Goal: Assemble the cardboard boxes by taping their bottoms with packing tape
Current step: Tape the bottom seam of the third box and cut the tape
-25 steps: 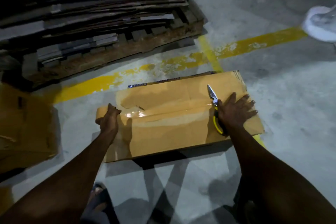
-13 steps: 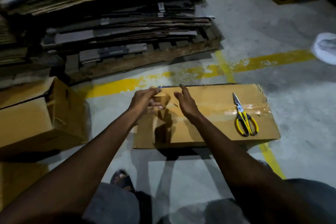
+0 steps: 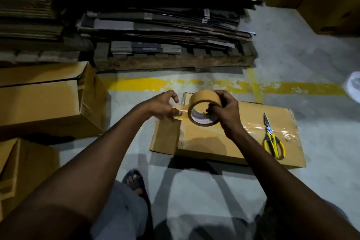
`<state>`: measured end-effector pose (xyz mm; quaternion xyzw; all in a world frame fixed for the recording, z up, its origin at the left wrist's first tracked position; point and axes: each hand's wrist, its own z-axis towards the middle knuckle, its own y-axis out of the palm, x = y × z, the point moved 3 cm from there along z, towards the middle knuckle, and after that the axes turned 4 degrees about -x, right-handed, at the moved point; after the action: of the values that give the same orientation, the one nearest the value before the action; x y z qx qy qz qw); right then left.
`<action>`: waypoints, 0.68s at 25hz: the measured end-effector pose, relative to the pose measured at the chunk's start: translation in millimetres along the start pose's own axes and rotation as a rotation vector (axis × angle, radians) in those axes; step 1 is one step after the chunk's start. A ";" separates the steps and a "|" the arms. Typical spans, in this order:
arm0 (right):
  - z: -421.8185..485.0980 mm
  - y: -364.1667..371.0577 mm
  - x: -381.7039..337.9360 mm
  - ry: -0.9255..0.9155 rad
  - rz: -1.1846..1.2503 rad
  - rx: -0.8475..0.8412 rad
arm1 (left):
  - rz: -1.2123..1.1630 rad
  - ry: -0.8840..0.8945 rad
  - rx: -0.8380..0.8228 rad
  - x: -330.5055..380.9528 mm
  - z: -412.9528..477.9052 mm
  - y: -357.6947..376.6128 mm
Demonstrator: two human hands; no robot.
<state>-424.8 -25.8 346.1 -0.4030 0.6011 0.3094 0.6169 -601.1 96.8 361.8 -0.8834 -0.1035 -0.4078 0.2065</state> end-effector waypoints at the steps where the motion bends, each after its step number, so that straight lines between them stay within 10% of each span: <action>1: 6.4 9.2 1.6 -0.115 -0.198 -0.018 | 0.116 -0.073 0.036 -4.9 14.2 -6.1; 5: 34.6 32.3 27.9 -0.218 -0.509 -0.060 | 0.451 -0.136 0.093 -0.5 73.2 -31.7; 17: 100.5 30.1 134.7 0.144 -0.301 -0.020 | 0.286 -0.109 -0.143 -18.9 249.4 -82.7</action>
<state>-389.8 62.2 204.1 -0.5156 0.5734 0.1900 0.6076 -473.4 282.5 225.4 -0.9223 0.0417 -0.3322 0.1932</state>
